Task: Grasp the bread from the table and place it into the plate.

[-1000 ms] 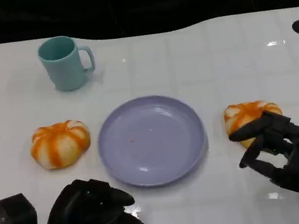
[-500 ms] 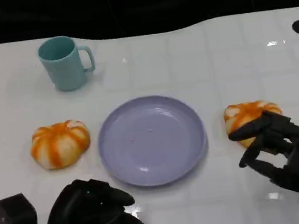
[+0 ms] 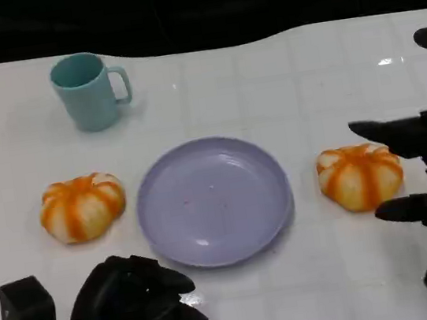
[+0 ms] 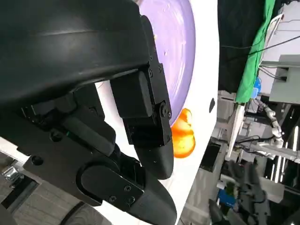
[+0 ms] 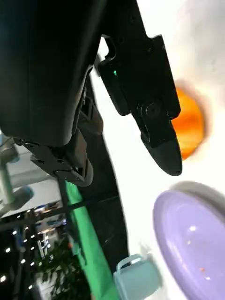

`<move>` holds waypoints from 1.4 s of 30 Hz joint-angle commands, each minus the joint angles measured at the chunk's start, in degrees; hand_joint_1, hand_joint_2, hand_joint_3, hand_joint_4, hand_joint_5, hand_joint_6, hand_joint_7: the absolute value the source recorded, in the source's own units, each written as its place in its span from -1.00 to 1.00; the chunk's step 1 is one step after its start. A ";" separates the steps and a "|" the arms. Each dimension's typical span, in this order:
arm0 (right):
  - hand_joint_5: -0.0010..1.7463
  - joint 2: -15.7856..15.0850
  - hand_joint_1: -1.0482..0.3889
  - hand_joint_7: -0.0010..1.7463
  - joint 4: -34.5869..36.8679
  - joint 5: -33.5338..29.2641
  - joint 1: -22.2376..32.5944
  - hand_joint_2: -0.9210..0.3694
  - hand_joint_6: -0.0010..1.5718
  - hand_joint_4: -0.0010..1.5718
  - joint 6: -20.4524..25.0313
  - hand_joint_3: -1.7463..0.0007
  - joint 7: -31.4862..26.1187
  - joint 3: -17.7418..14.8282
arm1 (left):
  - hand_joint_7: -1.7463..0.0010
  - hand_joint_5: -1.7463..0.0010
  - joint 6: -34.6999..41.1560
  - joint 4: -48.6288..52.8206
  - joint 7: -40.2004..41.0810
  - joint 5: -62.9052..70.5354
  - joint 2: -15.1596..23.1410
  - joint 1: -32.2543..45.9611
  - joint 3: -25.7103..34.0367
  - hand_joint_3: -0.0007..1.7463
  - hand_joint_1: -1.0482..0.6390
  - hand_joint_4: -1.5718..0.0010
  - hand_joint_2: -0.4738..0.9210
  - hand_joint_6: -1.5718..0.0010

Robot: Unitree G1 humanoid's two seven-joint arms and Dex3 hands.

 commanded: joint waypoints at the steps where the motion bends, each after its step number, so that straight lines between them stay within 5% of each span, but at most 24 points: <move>1: -0.54 -1.74 -0.38 -0.98 -0.04 -1.22 -0.42 -0.93 -0.66 -0.86 1.31 1.00 -1.53 1.33 | 0.98 0.75 0.32 -0.26 -0.31 -0.35 0.91 0.04 0.31 -1.00 -1.00 -1.00 0.72 -1.00; 19: -0.54 -5.07 -0.44 -1.00 1.15 -7.27 -3.96 -0.96 -0.69 -0.89 9.59 0.99 0.58 7.67 | 0.98 0.75 0.25 -0.51 -0.30 -0.34 0.90 0.23 0.35 -1.00 -1.00 -1.00 0.73 -1.00; 42: -0.71 -0.91 -0.28 -1.00 29.20 -11.40 -20.05 -0.86 -0.65 -0.77 15.33 1.00 -6.37 21.13 | 0.96 0.73 0.71 -2.65 0.23 -0.17 0.77 1.52 0.13 -1.00 -1.00 -1.00 0.73 -1.00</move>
